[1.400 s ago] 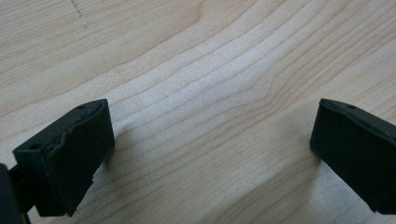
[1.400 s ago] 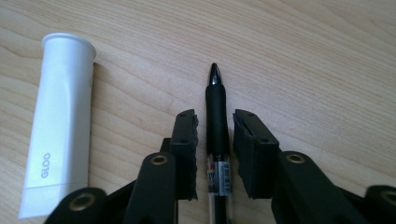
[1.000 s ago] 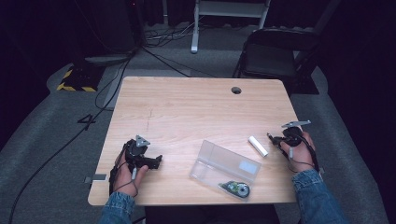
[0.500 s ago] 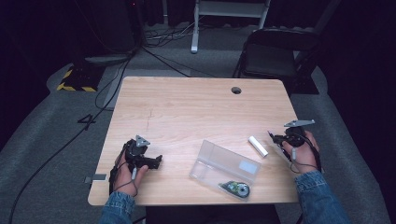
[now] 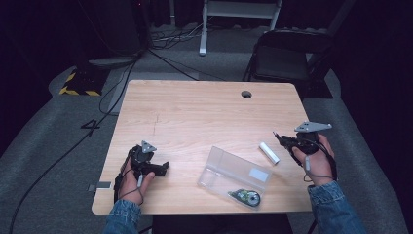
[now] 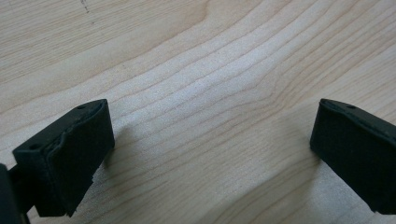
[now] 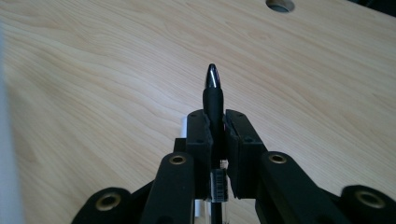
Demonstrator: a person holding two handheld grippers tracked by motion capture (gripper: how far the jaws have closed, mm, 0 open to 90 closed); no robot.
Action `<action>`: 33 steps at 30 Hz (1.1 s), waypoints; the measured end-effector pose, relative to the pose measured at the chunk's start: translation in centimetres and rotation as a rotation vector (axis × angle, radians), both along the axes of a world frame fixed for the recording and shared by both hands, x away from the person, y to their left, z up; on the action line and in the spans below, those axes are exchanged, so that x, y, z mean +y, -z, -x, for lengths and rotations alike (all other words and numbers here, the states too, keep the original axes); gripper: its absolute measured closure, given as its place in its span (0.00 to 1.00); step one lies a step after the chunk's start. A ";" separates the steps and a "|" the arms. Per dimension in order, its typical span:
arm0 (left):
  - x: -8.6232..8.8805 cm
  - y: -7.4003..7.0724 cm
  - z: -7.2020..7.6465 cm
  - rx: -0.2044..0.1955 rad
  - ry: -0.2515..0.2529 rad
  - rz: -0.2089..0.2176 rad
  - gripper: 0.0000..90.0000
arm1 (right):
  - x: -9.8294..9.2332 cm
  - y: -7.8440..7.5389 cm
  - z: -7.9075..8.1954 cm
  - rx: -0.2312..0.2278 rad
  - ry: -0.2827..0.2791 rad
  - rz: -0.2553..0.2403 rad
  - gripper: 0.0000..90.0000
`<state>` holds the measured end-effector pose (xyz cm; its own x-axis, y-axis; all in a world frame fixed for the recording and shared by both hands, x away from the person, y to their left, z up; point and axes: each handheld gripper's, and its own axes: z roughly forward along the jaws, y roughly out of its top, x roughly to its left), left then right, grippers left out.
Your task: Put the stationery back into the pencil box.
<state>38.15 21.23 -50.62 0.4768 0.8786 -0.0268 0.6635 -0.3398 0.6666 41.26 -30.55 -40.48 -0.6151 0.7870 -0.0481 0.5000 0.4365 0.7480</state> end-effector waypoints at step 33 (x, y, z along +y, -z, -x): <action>0.0 0.0 0.0 0.001 0.000 0.000 0.00 | 8.1 -2.3 4.0 -0.044 -0.310 -0.062 0.90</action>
